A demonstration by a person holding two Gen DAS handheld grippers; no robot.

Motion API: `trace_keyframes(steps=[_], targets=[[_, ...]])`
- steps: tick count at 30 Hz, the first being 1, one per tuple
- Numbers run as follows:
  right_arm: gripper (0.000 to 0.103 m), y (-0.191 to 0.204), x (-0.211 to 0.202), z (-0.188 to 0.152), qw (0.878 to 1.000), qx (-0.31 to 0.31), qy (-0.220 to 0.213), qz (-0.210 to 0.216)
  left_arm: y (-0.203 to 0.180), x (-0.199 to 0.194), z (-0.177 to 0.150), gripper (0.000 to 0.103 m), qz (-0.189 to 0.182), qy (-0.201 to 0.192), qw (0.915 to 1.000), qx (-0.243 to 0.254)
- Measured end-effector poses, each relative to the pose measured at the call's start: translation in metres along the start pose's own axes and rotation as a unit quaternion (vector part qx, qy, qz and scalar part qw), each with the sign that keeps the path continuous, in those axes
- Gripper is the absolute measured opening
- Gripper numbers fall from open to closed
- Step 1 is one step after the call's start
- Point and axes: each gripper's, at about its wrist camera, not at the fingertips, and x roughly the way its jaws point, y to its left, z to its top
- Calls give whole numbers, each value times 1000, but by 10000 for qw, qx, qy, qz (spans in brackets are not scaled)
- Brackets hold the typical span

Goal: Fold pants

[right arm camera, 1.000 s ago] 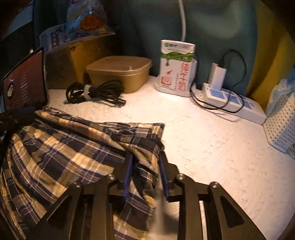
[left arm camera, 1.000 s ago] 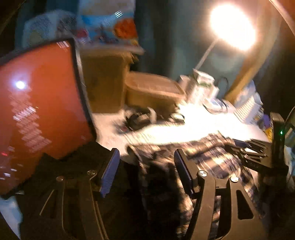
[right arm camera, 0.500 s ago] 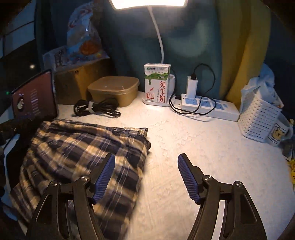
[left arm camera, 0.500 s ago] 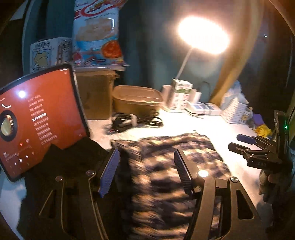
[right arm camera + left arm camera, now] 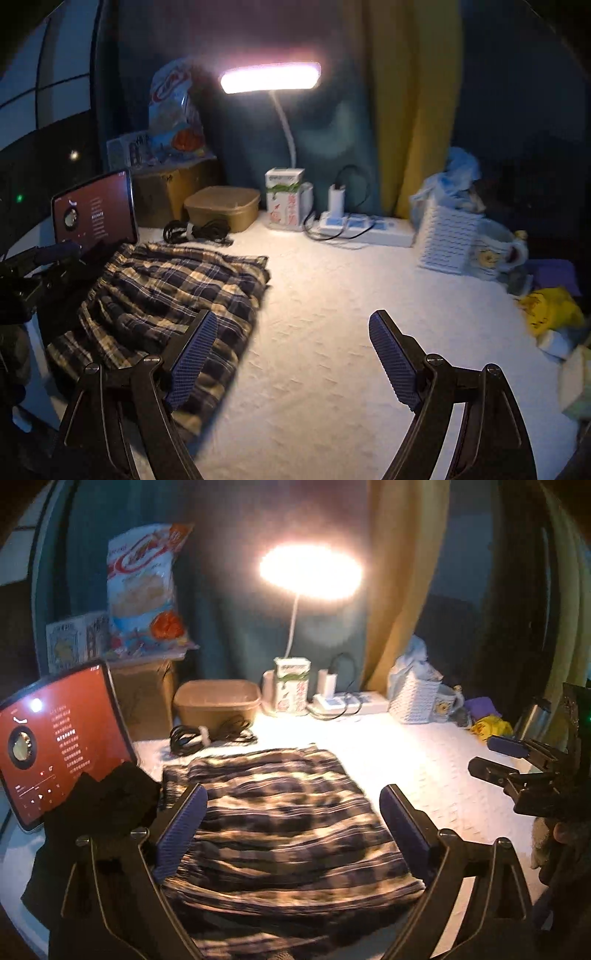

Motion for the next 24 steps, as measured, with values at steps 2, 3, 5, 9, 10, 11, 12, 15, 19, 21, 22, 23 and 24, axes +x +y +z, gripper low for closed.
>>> trace_keyframes(steps=[2, 3, 5, 9, 10, 11, 12, 15, 19, 21, 22, 23, 24], targets=[[86, -6, -19, -2, 9998, 62, -123, -136, -13, -12, 0, 94, 10, -209, 9998, -4], [87, -10, -28, -4, 9996, 95, -184, -186, -18, -17, -1, 94, -11, -298, 9996, -23], [89, -18, -50, -7, 9989, 162, -318, -313, -32, -29, -2, 94, -203, -460, 9987, 15], [92, -24, -83, -13, 9969, 132, -527, -569, -56, -43, -3, 94, -300, -616, 9973, 272], [92, -25, -89, -14, 9965, 125, -573, -597, -61, -45, -3, 94, -287, -637, 9971, 308], [92, -27, -99, -15, 9957, 120, -659, -634, -63, -45, -4, 94, -282, -640, 9971, 295], [92, -28, -105, -16, 9951, 124, -717, -663, -65, -46, -4, 94, -283, -601, 9975, 234], [94, -31, -126, -17, 9931, 120, -866, -787, -71, -47, -5, 94, -278, -517, 9981, 188], [95, -35, -145, -18, 9907, 168, -1043, -852, -74, -57, -3, 94, -165, -709, 9970, 261], [95, -38, -154, -19, 9895, 161, -1111, -908, -74, -59, -1, 95, -42, -825, 9963, 221], [96, -40, -158, -19, 9889, 164, -1143, -938, -75, -59, 0, 98, 52, -878, 9959, 222], [97, -44, -162, -20, 9881, 179, -1182, -970, -76, -58, 1, 103, 141, -915, 9954, 236], [100, -47, -165, -21, 9872, 193, -1224, -1003, -78, -57, 2, 103, 206, -936, 9950, 266]])
